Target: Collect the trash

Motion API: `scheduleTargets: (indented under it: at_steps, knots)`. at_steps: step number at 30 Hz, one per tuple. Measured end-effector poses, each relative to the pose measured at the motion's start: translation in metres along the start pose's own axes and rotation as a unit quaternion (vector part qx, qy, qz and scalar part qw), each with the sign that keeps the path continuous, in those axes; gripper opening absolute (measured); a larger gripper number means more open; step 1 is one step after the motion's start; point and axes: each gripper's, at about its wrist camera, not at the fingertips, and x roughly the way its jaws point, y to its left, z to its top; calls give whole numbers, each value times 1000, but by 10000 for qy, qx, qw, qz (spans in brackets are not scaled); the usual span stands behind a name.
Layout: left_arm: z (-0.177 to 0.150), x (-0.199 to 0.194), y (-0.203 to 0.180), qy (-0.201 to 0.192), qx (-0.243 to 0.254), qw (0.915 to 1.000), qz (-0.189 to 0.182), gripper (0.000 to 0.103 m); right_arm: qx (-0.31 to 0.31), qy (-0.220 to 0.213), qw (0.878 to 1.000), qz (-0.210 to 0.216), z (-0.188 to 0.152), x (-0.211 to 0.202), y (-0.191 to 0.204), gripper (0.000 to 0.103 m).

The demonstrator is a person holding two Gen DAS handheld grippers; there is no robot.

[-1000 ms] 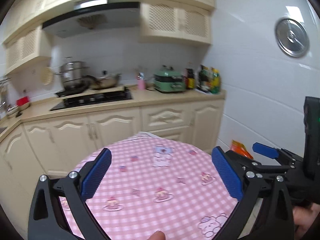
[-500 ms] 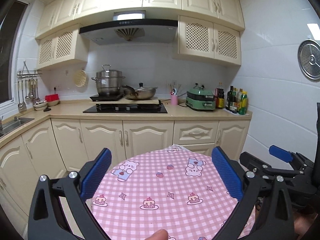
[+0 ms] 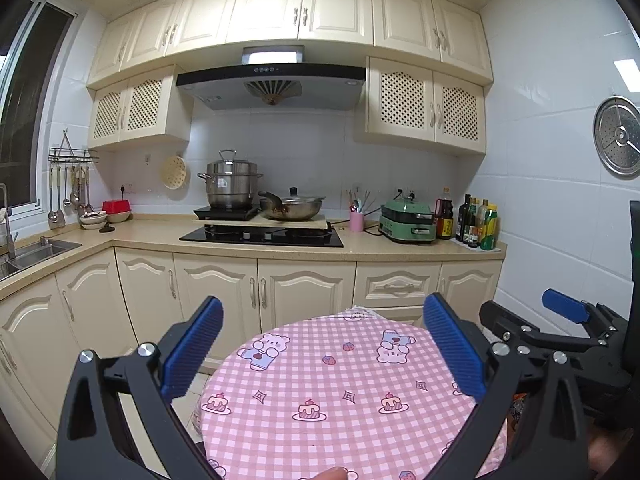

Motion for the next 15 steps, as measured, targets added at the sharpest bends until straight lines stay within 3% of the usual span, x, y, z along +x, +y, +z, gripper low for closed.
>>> scheduleTargets:
  at_steps: [5, 15]
  knots:
    - [4, -9, 4, -91, -37, 9999, 87, 98, -72, -44, 10000, 33, 3, -4, 9, 97]
    - [0, -6, 7, 132, -50, 9998, 171, 98, -153, -134, 9998, -23, 4, -11, 18, 97]
